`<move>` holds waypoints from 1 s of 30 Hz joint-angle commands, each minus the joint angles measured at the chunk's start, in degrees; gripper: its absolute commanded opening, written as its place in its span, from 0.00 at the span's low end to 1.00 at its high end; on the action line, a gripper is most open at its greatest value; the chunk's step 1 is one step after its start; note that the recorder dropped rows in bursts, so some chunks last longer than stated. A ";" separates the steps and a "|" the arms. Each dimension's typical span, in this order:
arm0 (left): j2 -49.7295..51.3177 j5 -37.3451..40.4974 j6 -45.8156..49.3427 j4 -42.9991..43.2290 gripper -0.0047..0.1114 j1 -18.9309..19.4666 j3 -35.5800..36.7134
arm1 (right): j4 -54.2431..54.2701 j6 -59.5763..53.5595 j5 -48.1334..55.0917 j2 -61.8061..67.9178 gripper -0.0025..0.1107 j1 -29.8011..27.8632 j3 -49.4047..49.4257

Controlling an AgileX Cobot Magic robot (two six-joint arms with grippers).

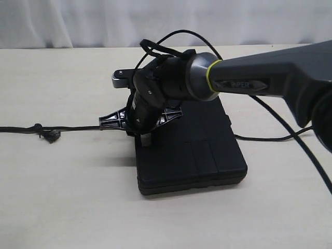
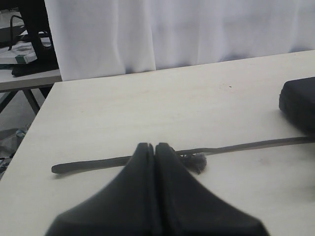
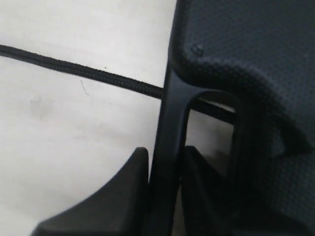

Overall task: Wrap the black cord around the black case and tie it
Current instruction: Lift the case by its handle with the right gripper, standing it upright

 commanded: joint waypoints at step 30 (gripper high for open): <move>-0.16 -0.32 -0.09 -0.06 0.04 -0.01 0.14 | 30.76 -27.07 15.74 -23.31 0.06 -20.46 -0.10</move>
